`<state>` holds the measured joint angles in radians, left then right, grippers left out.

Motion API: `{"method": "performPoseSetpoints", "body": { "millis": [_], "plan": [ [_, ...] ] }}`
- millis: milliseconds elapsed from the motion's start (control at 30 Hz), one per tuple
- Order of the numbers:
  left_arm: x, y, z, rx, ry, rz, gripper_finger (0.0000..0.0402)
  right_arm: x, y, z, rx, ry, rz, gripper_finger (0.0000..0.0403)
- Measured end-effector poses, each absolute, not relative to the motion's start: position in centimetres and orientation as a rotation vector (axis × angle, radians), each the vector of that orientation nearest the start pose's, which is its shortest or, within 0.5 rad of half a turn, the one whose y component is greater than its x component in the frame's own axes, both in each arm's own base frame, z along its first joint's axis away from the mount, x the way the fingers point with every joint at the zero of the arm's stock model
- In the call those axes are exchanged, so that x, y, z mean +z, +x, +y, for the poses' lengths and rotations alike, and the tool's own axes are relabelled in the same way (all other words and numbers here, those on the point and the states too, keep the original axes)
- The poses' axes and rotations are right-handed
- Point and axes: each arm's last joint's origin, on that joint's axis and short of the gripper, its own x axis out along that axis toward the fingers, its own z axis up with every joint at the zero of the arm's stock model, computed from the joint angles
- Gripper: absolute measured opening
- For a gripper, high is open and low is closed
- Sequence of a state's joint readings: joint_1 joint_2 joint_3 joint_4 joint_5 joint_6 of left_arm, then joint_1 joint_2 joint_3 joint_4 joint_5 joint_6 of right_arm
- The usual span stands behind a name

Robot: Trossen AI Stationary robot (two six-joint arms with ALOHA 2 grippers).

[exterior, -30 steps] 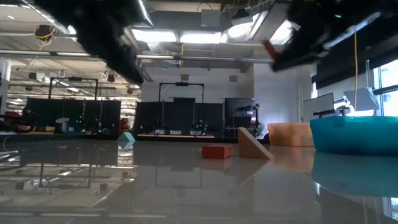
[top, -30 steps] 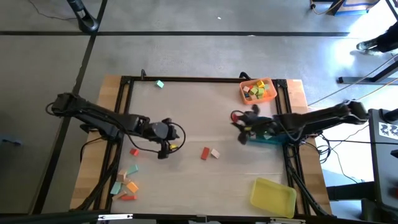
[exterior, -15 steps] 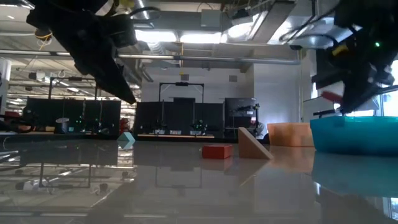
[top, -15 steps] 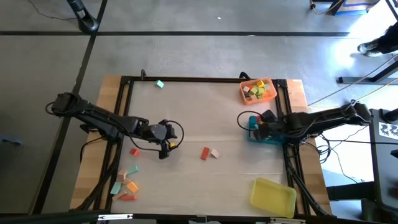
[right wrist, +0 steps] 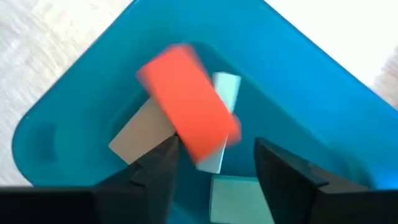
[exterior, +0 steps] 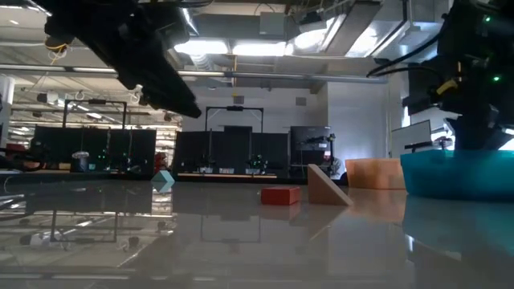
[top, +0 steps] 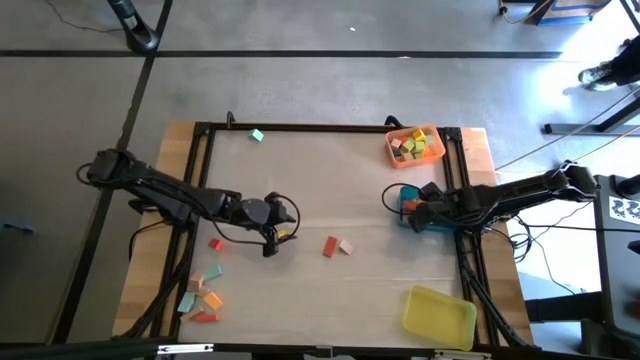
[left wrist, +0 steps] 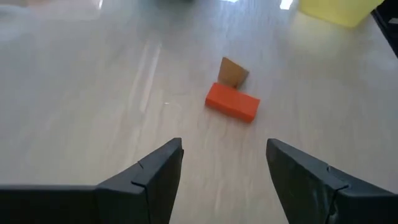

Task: Sort blocks by size
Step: Put the orange rectangular block into the blue bin

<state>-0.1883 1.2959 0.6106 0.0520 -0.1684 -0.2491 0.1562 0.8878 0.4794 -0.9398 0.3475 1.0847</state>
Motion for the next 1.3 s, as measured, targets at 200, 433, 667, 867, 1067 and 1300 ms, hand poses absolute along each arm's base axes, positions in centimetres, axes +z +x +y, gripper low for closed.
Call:
{"method": "performPoseSetpoints", "body": {
  "millis": [200, 433, 667, 867, 1067, 1300],
  "plan": [
    [18.1, 26.3, -4.5, 0.049, -0.115, 0.587, 0.0221, 19.8, 13.4, 1.2, -0.724, 0.573, 1.017, 0.0259],
    [16.5, 27.7, -4.7, 0.039, -0.089, 0.569, 0.0221, 23.3, 17.2, 1.7, -0.455, 0.440, 0.662, 0.0266],
    [14.7, 28.7, -4.2, 0.061, -0.061, 0.624, 0.0221, 22.4, 21.2, 2.6, -0.232, 0.306, 0.495, 0.0266],
    [13.7, 29.9, -3.6, 0.074, -0.021, 0.656, 0.0221, 19.3, 25.3, 3.6, -0.058, 0.225, 0.471, 0.0266],
    [12.9, 31.2, -3.4, 0.082, -0.022, 0.652, 0.0221, 15.5, 28.6, 4.4, 0.054, 0.208, 0.500, 0.0266],
    [12.7, 31.5, -3.7, 0.058, -0.034, 0.623, 0.0221, 14.2, 31.5, 6.7, 0.159, 0.112, 0.508, 0.0266]
  ]
}}
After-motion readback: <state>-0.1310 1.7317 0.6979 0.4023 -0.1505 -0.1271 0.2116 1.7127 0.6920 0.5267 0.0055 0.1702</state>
